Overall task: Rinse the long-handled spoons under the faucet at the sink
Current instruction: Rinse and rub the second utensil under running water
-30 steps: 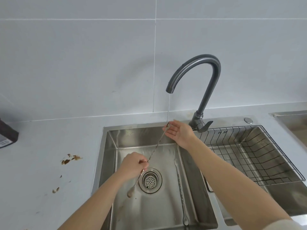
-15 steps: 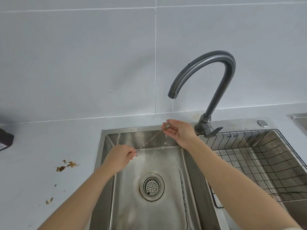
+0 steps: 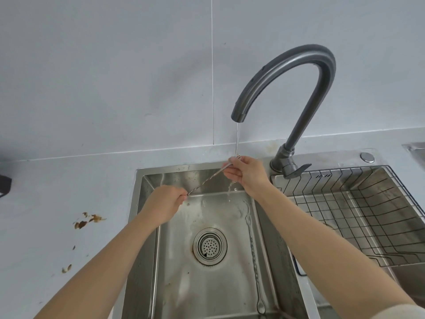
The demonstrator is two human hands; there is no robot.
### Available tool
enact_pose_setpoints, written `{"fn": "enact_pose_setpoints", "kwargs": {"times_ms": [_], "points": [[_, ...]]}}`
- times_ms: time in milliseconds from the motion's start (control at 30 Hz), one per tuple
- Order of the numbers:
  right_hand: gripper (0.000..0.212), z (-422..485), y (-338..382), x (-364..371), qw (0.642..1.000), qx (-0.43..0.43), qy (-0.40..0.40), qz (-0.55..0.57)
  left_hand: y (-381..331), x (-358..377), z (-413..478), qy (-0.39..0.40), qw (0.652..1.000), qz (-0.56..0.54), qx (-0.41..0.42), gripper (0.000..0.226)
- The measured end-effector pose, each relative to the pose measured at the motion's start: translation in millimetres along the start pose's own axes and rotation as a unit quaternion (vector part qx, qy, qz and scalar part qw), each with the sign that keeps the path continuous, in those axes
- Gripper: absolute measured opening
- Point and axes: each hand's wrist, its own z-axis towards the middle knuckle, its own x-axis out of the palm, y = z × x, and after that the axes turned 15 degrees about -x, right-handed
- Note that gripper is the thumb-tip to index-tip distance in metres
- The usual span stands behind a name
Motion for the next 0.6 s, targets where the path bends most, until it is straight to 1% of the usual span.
{"fn": "enact_pose_setpoints", "kwargs": {"times_ms": [100,167,300,367,500,600], "points": [[0.011,-1.8,-3.3,-0.2,1.0,0.003,-0.006,0.024,1.0,-0.5,-0.2,-0.006,1.0,0.009,0.007,0.028],[0.01,-2.5,-3.6,1.4,0.999,0.015,-0.016,0.033,1.0,-1.5,-0.7,-0.015,1.0,0.009,0.009,0.028],[0.028,-3.4,-2.2,5.3,0.998,0.031,-0.038,0.046,-1.6,-5.6,0.3,-0.04,0.999,0.011,0.021,0.028],[0.03,-4.0,-2.5,5.7,0.997,0.033,-0.037,0.057,-4.0,-8.9,0.6,-0.048,0.999,0.012,0.021,0.027],[0.013,-5.2,-3.0,4.6,0.996,0.015,-0.017,0.089,-6.1,-15.0,2.1,-0.05,0.999,-0.003,0.009,0.025],[0.013,-5.0,-2.2,4.6,0.994,0.012,-0.015,0.108,-7.4,-18.7,2.5,-0.048,0.999,-0.014,0.001,0.025]]}}
